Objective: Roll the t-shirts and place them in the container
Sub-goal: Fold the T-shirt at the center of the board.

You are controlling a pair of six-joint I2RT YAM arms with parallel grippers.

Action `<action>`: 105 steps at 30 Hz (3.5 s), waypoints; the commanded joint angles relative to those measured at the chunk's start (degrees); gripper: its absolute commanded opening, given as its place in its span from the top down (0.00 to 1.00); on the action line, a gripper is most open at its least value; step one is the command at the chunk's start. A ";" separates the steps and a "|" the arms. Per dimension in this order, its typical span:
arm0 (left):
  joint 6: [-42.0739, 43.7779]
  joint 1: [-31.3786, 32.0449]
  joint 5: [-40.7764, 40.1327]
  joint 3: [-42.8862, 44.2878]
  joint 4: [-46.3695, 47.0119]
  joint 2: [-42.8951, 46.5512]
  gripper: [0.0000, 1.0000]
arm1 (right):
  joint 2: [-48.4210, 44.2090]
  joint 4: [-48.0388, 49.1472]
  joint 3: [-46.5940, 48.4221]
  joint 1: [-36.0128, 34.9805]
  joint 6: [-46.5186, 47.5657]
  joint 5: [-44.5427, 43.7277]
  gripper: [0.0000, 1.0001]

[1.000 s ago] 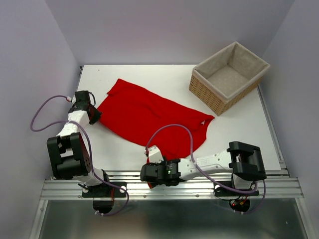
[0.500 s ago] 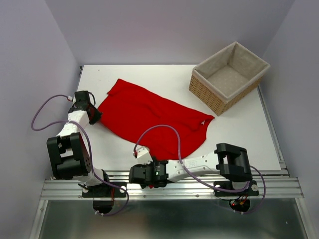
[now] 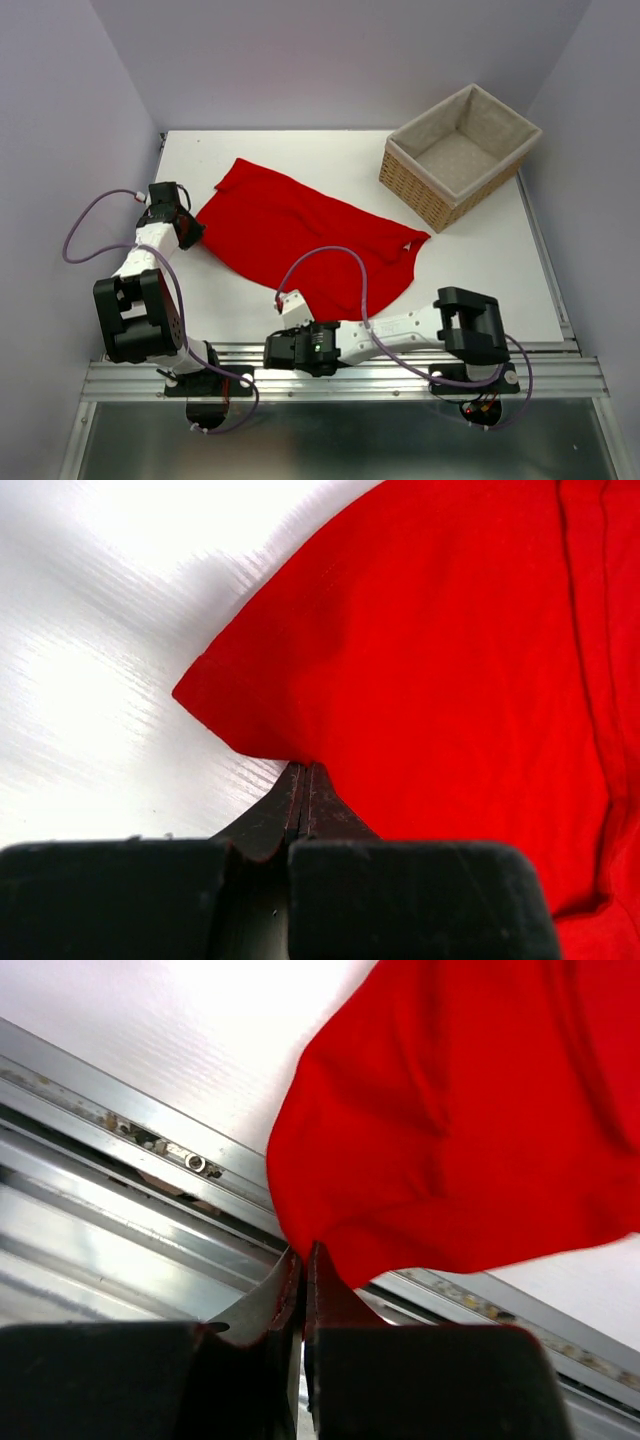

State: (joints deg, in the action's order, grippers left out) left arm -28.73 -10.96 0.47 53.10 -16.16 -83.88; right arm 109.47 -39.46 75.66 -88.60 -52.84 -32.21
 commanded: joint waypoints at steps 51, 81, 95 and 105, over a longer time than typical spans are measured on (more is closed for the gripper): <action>-0.19 9.99 -4.25 40.85 -11.61 -27.74 1.00 | -22.99 23.90 -7.37 41.57 41.94 1.26 0.99; 7.99 19.75 -18.48 64.85 -18.73 -40.76 0.14 | -19.03 25.93 -8.24 49.22 41.68 -0.83 0.38; 5.97 18.79 -19.81 50.30 -16.36 -30.39 0.17 | -21.93 16.27 -6.66 49.22 26.31 6.79 0.30; 2.28 8.60 -9.18 31.63 -8.80 -22.47 0.23 | -35.98 9.76 -22.20 49.22 0.04 18.83 0.24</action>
State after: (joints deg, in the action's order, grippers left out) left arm -24.58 1.63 -12.93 87.18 -28.51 -111.11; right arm 79.13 -26.94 58.46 -39.44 -39.86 -18.92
